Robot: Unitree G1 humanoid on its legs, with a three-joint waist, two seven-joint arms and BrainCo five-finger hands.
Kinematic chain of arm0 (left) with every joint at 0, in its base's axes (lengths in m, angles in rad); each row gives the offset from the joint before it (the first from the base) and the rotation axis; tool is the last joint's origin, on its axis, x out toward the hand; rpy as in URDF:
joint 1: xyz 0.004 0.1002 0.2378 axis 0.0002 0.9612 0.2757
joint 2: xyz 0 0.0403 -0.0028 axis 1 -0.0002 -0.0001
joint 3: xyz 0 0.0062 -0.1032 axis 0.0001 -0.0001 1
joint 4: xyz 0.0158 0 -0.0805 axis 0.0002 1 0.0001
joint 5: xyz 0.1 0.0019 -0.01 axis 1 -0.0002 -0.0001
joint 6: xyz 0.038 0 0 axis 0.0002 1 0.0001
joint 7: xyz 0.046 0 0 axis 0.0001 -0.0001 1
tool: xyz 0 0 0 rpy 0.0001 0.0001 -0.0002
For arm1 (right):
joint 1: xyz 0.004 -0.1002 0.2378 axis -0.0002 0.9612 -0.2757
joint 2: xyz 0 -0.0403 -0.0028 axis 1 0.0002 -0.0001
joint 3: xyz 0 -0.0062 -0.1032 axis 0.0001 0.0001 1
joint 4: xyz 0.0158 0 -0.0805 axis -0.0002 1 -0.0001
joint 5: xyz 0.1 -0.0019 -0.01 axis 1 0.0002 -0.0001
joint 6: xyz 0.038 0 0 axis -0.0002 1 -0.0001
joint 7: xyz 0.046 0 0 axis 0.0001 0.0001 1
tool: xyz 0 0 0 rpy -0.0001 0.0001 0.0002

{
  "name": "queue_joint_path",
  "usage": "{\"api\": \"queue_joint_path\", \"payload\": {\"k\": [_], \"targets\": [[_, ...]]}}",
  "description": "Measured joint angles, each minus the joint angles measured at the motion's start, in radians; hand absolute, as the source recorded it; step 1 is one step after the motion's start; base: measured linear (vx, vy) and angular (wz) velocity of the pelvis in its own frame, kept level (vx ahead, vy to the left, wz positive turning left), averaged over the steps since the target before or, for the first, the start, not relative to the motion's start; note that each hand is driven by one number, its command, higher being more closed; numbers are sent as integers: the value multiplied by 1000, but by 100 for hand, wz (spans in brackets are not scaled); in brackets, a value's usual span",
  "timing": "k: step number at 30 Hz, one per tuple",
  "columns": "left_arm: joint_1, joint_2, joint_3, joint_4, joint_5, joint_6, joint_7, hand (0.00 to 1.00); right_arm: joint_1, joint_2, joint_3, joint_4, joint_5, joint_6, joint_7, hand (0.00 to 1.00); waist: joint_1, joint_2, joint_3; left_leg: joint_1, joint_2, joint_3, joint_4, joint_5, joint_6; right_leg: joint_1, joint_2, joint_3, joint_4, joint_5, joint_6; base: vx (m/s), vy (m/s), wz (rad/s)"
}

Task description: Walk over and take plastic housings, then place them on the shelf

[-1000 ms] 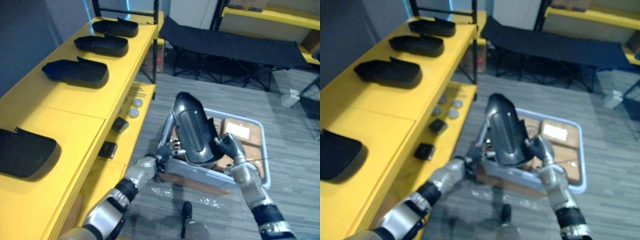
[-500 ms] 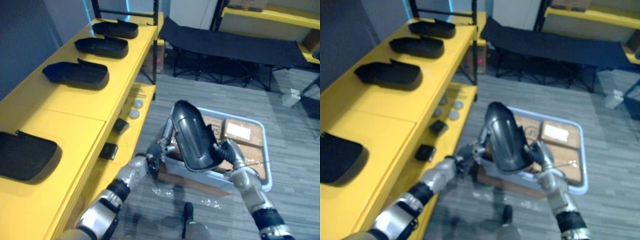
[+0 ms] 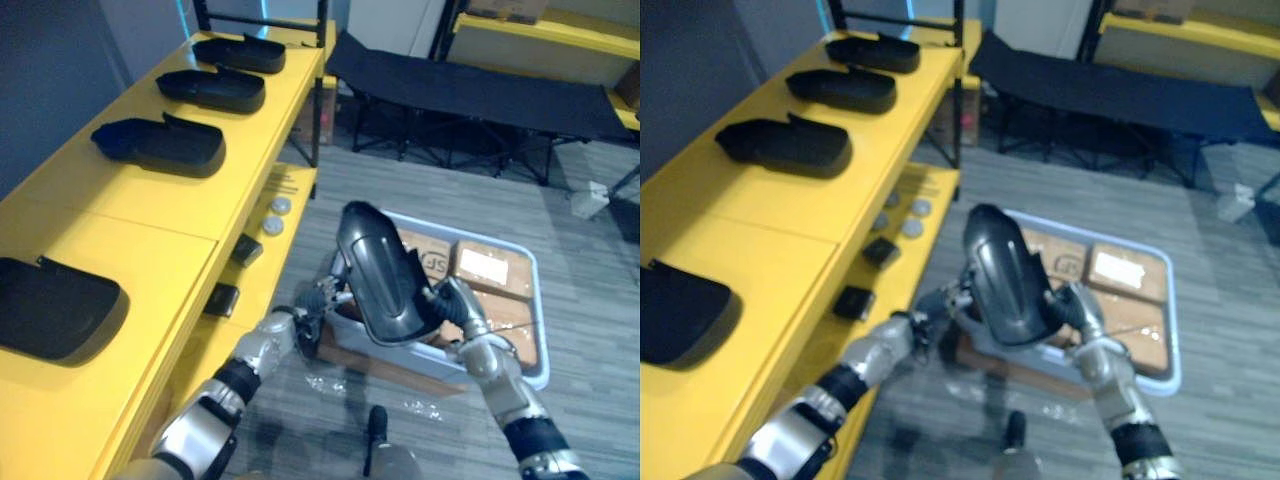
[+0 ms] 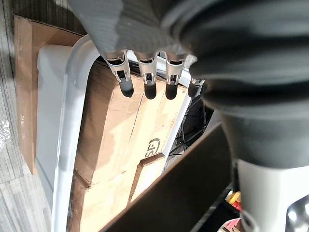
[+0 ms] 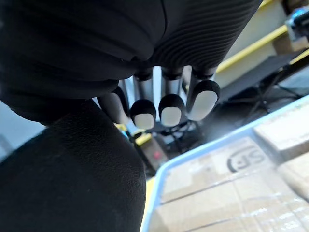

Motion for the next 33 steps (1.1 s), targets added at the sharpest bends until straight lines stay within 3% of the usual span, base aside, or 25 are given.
{"api": "queue_joint_path", "payload": {"k": [15,30,31,33], "targets": [[-10,6,-19,-28,7,-22,36,0,-22,-17,20,-121,-32,0,84,100,2,-1,27,10,0,22,-1,-1,1,-2,2,15,0,-1,-3,7,3,-2],[-10,15,-21,-28,7,-64,41,0,-8,-55,59,-154,-81,1,77,100,1,-1,27,10,0,24,-2,-1,1,-2,2,18,0,0,-5,1,1,0],[-10,18,-23,-28,7,-75,41,100,-8,-61,71,-154,-80,0,76,100,1,-1,27,10,0,24,-2,-1,2,-2,2,18,0,1,-5,0,0,0],[-10,25,-30,-27,7,-88,43,100,-8,-65,83,-154,-78,0,74,100,1,-1,27,10,0,24,-2,-1,2,-2,2,18,0,1,-5,0,0,0]]}}
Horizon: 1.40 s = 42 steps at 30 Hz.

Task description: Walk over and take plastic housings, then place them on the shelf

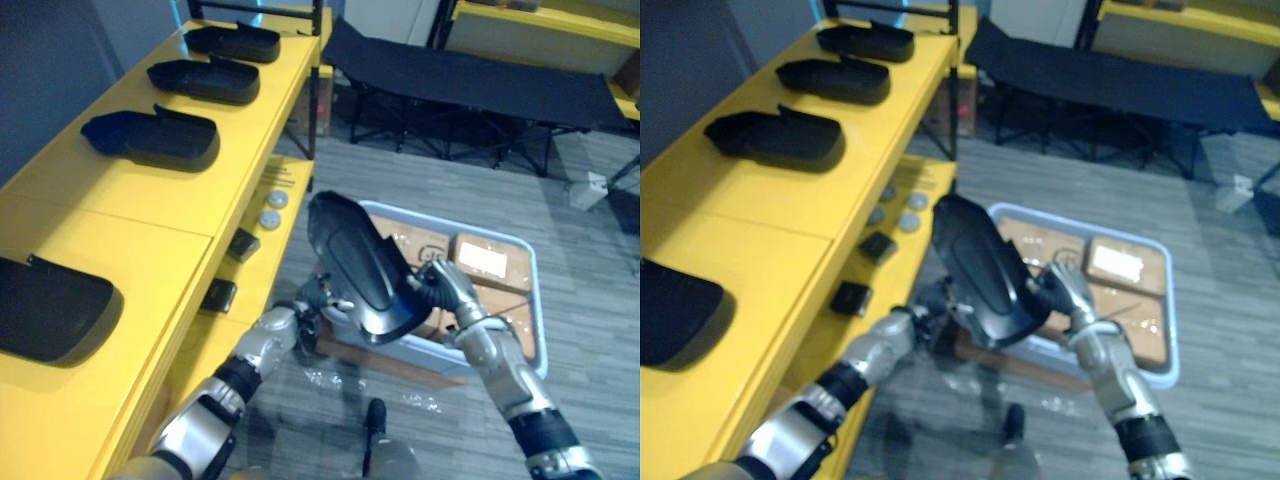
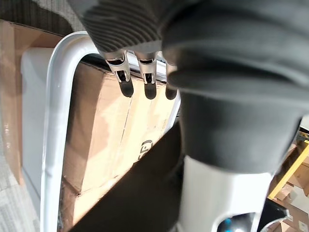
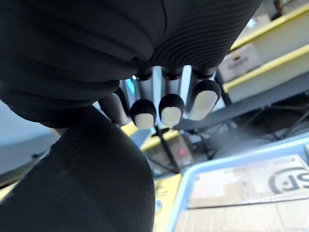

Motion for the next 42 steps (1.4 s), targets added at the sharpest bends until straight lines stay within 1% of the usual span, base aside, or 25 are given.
{"api": "queue_joint_path", "payload": {"k": [2,3,5,6,7,8,13,17,21,22,23,25,29,31,32,33,35,37,39,42], "targets": [[0,9,-4,1,-3,-16,-3,100,1,0,4,0,5,-3,1,100,1,0,0,0,0,0,0,0,0,0,0,0,0,0,0,0,0,0],[1,15,-5,1,-11,-34,-8,100,1,0,4,0,14,-10,1,100,1,0,0,0,0,0,0,0,0,0,0,0,0,0,0,0,0,0],[2,20,-5,1,-19,-55,-9,100,6,0,7,-11,33,-11,1,100,3,-1,0,0,0,0,-1,0,0,0,0,0,0,0,0,0,0,0],[5,22,-5,-2,-52,-68,-10,100,17,0,10,-31,39,-11,1,100,4,-1,0,0,0,0,-1,0,0,0,0,0,0,0,0,0,0,0],[7,23,-5,-2,-68,-72,-10,100,23,-1,13,-45,40,-11,-1,100,5,-1,0,0,0,0,-1,0,0,0,0,0,0,0,0,0,0,0],[9,26,-1,-3,-105,-74,-8,100,37,-1,32,-76,43,-11,-20,100,6,-1,0,0,0,0,-1,0,0,0,0,0,0,0,0,0,0,0],[24,36,1,-7,-146,-77,0,100,40,9,78,-96,64,-15,-54,100,5,-1,0,1,0,0,0,0,0,0,0,0,0,0,1,0,0,0],[51,36,0,-41,-197,-88,21,100,40,24,101,-100,78,-17,-104,100,6,-1,0,1,0,0,0,0,0,1,0,0,0,0,1,0,0,0],[51,37,0,-80,-198,-119,42,100,40,31,116,-112,82,-18,-183,100,3,-1,0,4,0,1,0,0,0,2,0,0,0,1,1,0,0,0],[51,37,0,-97,-196,-124,57,100,40,32,117,-116,98,-18,-198,100,2,-1,0,5,0,1,0,0,0,2,0,1,0,1,1,0,0,0],[51,37,-1,-105,-196,-127,67,100,40,33,118,-118,100,-18,-204,100,2,-2,0,6,0,1,-1,0,0,3,0,1,0,1,1,0,0,0],[50,37,-6,-124,-193,-152,91,100,40,43,122,-120,119,-18,-226,100,0,-2,0,16,0,2,-2,0,0,12,0,1,0,0,0,0,0,0],[48,37,-6,-160,-187,-174,132,100,41,67,138,-125,141,-19,-260,100,-2,-5,-3,16,-1,2,-1,0,0,12,-1,1,0,0,0,0,0,0],[47,37,-8,-176,-171,-189,156,100,41,71,143,-125,157,-19,-272,100,-2,-6,-3,15,-1,2,0,0,0,11,-1,1,0,1,0,0,0,0],[44,37,-8,-193,-146,-192,175,100,41,71,144,-125,160,-19,-281,100,-2,-6,-3,15,-1,2,0,0,0,11,-1,1,0,1,-1,0,0,0],[41,37,-8,-199,-143,-193,183,100,41,71,144,-125,161,-19,-282,100,-2,-6,-3,15,-1,2,0,0,0,10,-1,1,0,1,-1,0,0,0],[21,37,-8,-200,-104,-203,197,100,41,71,144,-124,167,-19,-282,100,-2,-6,-3,14,-1,2,0,0,0,8,-1,2,0,2,-1,0,0,0],[-6,52,-8,-214,-72,-209,203,100,41,78,144,-124,175,-20,-282,100,-3,-6,-3,13,-1,3,0,0,0,3,0,4,0,4,-2,10,-3,-5],[-32,72,-10,-231,-66,-209,203,100,41,92,157,-124,190,-23,-285,100,-9,-6,-3,13,-2,4,0,0,0,0,0,4,0,5,-3,8,-1,-2],[-47,106,-12,-271,-53,-210,203,100,40,110,165,-124,198,-43,-303,100,-21,-8,-4,14,-2,4,0,0,0,0,-1,3,0,5,-3,0,0,0]]}}
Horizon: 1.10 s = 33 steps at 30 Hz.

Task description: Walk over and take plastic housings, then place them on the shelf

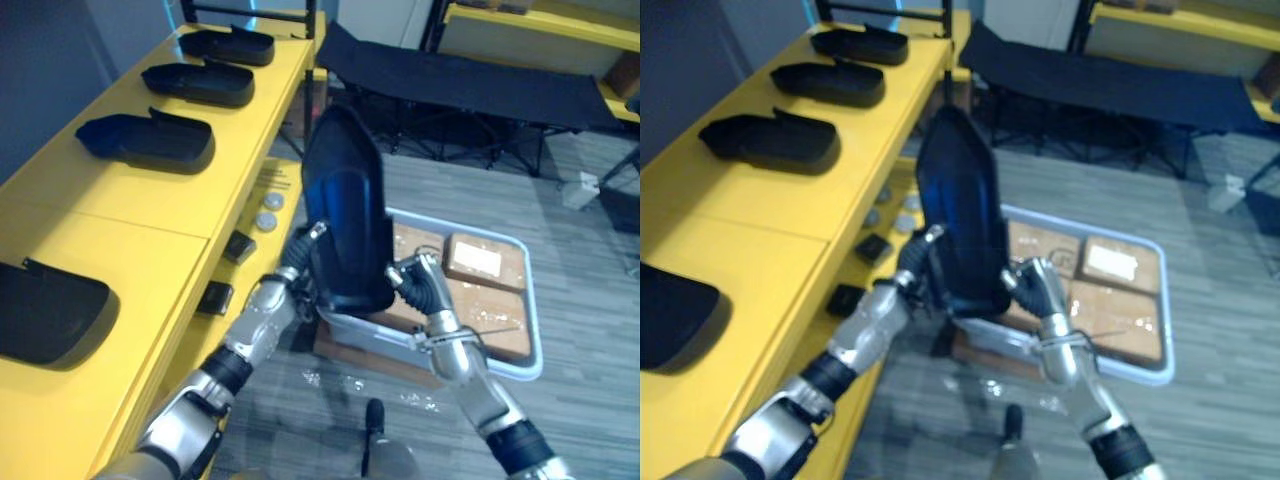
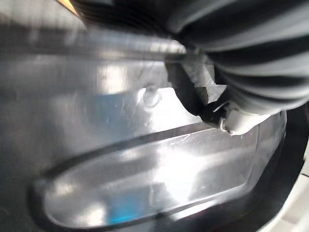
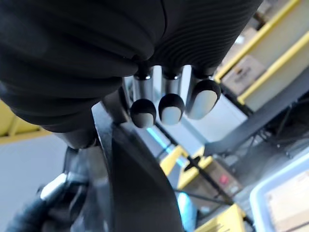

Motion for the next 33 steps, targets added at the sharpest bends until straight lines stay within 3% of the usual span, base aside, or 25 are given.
{"api": "queue_joint_path", "payload": {"k": [7,8,14,18,19,24,28,33], "targets": [[-9,2,1,-4,50,1,7,100,0,-1,7,16,7,-6,-5,100,-5,-15,-9,0,0,-1,3,0,0,-1,0,-1,0,0,0,0,0,0],[-10,2,0,-5,55,3,12,100,0,-1,8,21,7,-6,-7,0,-5,-15,-10,0,0,-1,3,0,0,-1,-1,-1,0,1,0,0,0,0],[-30,8,1,-20,120,23,40,100,1,-2,39,50,16,-14,-22,0,-6,-16,-10,-1,0,-2,4,0,0,-1,-1,-2,0,1,0,0,0,0],[-52,23,-6,-97,309,27,90,100,2,11,93,105,107,18,8,0,-4,-16,-10,-2,0,-2,3,0,0,-3,-1,-2,0,1,0,0,0,0],[-59,22,-4,-132,381,28,116,100,1,30,115,121,159,44,27,0,-4,-16,-10,-2,-1,-2,3,0,0,-3,-1,-2,0,1,0,0,0,0],[-62,7,10,-170,507,29,145,100,2,87,117,132,276,67,22,0,2,-16,-10,-2,-1,-2,4,0,1,-3,-1,-1,0,1,0,0,0,0],[-40,-37,72,-170,616,28,207,100,1,107,95,129,291,56,-13,0,10,-15,-10,-2,-1,-2,5,0,1,-3,-1,-1,0,1,0,0,0,0],[32,-62,145,-172,730,22,281,100,0,111,-47,104,284,22,-71,0,20,-15,-10,-1,-2,-2,6,0,1,-3,0,2,0,2,0,0,0,0]]}}
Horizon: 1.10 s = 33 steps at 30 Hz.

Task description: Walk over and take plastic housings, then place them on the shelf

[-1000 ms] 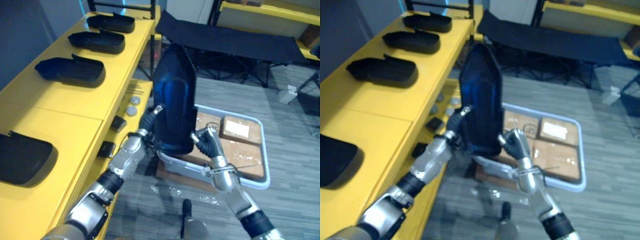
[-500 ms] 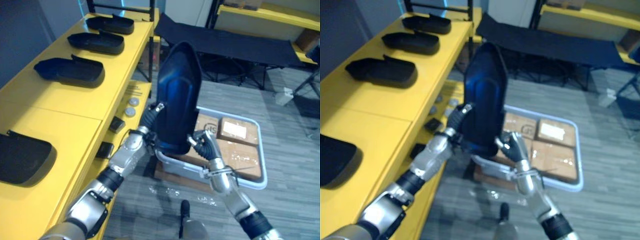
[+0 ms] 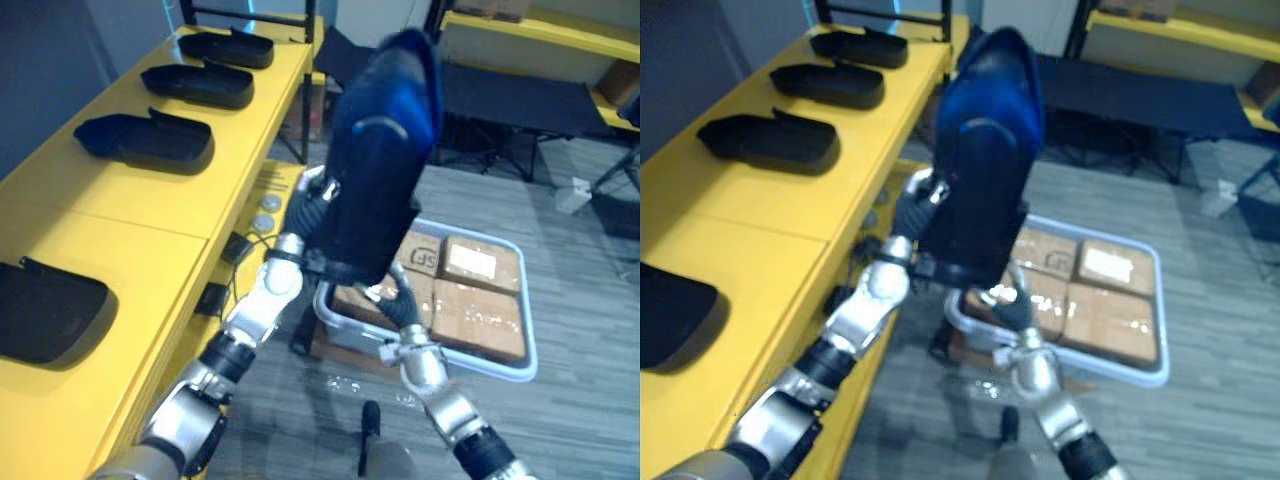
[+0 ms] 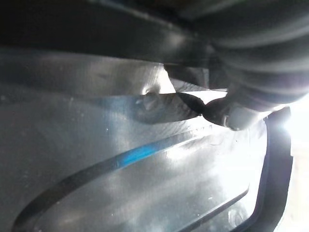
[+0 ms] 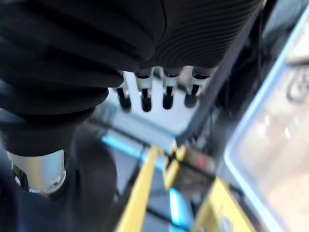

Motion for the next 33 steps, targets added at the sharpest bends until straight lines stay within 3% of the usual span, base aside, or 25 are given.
{"api": "queue_joint_path", "payload": {"k": [4,7,11,15,17,19,23,28,32,33], "targets": [[31,8,42,2,117,-2,77,100,-4,-70,-99,-63,-100,-20,-18,0,2,0,0,0,0,-1,6,0,0,3,0,2,0,1,0,0,0,0],[33,16,98,2,205,-18,142,100,-7,-127,-196,-110,-95,-41,-17,0,0,1,0,2,0,0,12,-3,2,5,0,5,0,4,-2,-18,-2,-3],[74,23,163,4,266,-33,150,100,19,-183,-341,-168,-47,-84,-8,0,-5,13,-8,2,1,5,12,-7,1,5,2,12,0,-2,-10,-30,-2,-6],[144,22,208,17,251,-46,172,100,98,-188,-403,-171,42,-106,32,0,-21,29,-19,5,4,12,10,-10,-1,2,6,18,0,-3,-12,4,1,-5],[175,19,247,16,176,-86,170,100,159,-126,-422,-171,162,-117,106,0,-25,29,-19,20,4,27,4,-10,-1,1,9,30,0,-3,-12,12,4,-16],[197,17,261,-11,109,-87,144,100,208,-53,-440,-170,211,-123,140,0,-27,37,-27,20,5,30,3,-11,-2,1,11,30,0,-4,-12,15,5,-8],[273,-12,262,-197,29,-88,82,100,254,47,-437,-156,224,-143,153,0,-23,57,-40,20,5,29,-3,-11,-2,-1,11,25,0,-4,-12,6,1,1],[327,-28,283,-373,-20,-90,11,100,242,64,-381,-156,218,-193,162,0,6,94,-63,17,6,8,-4,-10,-1,13,7,-2,0,-2,-9,8,-3,13],[419,-9,449,-497,-63,-110,-14,100,199,63,-371,-152,228,-232,183,0,46,104,-71,5,3,-39,-3,-1,4,44,-4,-59,-1,-14,-6,-37,-17,37],[470,2,540,-531,-86,-113,-11,100,183,59,-363,-146,245,-247,208,0,69,103,-73,-7,0,-74,-7,7,5,57,-10,-94,-9,-27,-10,-54,-27,62]]}}
